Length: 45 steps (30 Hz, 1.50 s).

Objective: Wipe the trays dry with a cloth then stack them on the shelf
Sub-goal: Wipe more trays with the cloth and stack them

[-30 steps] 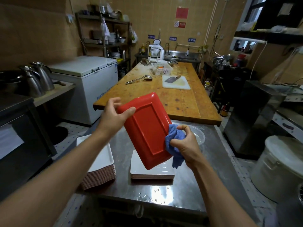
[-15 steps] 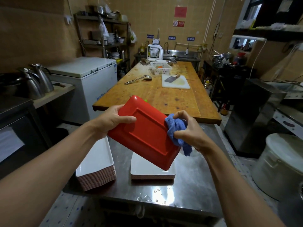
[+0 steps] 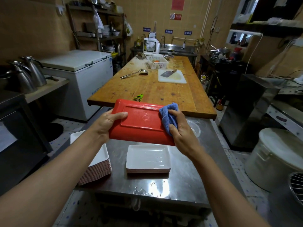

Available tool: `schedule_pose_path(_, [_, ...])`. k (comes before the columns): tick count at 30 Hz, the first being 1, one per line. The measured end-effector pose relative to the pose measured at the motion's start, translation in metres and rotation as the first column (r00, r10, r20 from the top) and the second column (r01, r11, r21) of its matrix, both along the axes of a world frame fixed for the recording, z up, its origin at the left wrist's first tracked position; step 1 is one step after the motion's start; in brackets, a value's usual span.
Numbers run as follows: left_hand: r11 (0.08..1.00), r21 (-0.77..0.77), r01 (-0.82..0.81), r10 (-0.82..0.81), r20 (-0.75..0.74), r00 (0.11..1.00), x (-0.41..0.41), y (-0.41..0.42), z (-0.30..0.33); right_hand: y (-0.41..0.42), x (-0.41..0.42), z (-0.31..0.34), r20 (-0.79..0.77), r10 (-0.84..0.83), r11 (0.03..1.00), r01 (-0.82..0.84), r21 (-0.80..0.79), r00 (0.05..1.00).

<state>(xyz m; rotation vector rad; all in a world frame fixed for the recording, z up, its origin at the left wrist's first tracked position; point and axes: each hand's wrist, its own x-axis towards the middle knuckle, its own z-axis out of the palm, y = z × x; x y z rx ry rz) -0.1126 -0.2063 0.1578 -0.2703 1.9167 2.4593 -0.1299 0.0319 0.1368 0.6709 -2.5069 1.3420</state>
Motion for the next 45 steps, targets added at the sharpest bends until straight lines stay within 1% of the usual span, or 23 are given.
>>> schedule_pose_path(5, [0.993,0.087,-0.084,0.076,0.093,0.993,-0.004,0.005,-0.003,-0.001,0.015,-0.022,-0.086,0.008,1.000,-0.007,0.010,0.996])
schedule_pose_path(8, [0.985,0.144,-0.098,0.077,0.147,0.986,-0.002,0.015,-0.002,-0.007,0.017,-0.030,-0.186,-0.068,0.993,0.084,0.083,0.980])
schedule_pose_path(11, [0.976,0.177,-0.126,0.101,0.144,0.984,0.000,0.024,-0.002,-0.024,0.021,-0.033,-0.344,-0.121,0.957,0.202,0.209,0.931])
schedule_pose_path(14, [0.970,0.203,-0.133,0.112,0.111,0.987,0.001,0.033,-0.004,-0.053,0.030,-0.031,-0.377,-0.072,0.948,0.181,0.261,0.923])
schedule_pose_path(16, [0.967,0.201,-0.156,0.140,0.092,0.986,0.003,0.033,-0.007,-0.071,0.035,-0.028,-0.344,-0.048,0.947,0.152,0.282,0.938])
schedule_pose_path(19, [0.966,0.147,-0.211,0.201,0.082,0.976,0.008,0.025,-0.013,-0.091,0.031,-0.019,-0.248,-0.003,0.947,0.082,0.310,0.969])
schedule_pose_path(22, [0.955,0.160,-0.249,0.246,0.041,0.968,0.015,0.017,-0.018,-0.108,0.020,-0.009,-0.178,0.033,0.939,0.030,0.342,0.983])
schedule_pose_path(25, [0.944,0.190,-0.271,0.274,0.009,0.962,0.021,0.008,-0.020,-0.122,0.012,-0.005,-0.158,0.078,0.931,-0.015,0.366,0.984])
schedule_pose_path(27, [0.934,0.206,-0.291,0.300,-0.014,0.954,0.024,0.000,-0.022,-0.123,0.006,-0.006,-0.145,0.048,0.934,0.007,0.357,0.988])
schedule_pose_path(30, [0.923,0.196,-0.330,0.336,0.004,0.942,0.029,-0.013,-0.027,-0.115,-0.009,-0.009,-0.092,-0.058,0.934,0.086,0.347,0.994])
schedule_pose_path(32, [0.919,0.209,-0.335,0.339,0.020,0.941,0.034,-0.021,-0.030,-0.108,-0.015,-0.013,-0.063,-0.095,0.937,0.111,0.332,0.993])
schedule_pose_path(35, [0.905,0.244,-0.349,0.348,0.049,0.936,0.040,-0.031,-0.036,-0.104,-0.015,-0.022,0.043,-0.107,0.966,0.094,0.240,0.993])
schedule_pose_path(38, [0.889,0.271,-0.368,0.354,0.102,0.930,0.046,-0.042,-0.040,-0.104,-0.009,-0.035,0.076,-0.131,0.975,0.115,0.188,0.988])
schedule_pose_path(42, [0.853,0.318,-0.413,0.386,0.146,0.911,0.054,-0.056,-0.045,-0.108,-0.006,-0.045,0.238,-0.191,0.974,0.214,-0.078,0.952])
schedule_pose_path(44, [0.845,0.316,-0.432,0.400,0.163,0.902,0.057,-0.062,-0.047,-0.111,-0.009,-0.047,0.321,-0.177,0.957,0.239,-0.164,0.930])
schedule_pose_path(45, [0.844,0.308,-0.439,0.404,0.173,0.898,0.059,-0.066,-0.048,-0.111,-0.010,-0.050,0.353,-0.177,0.951,0.251,-0.178,0.919])
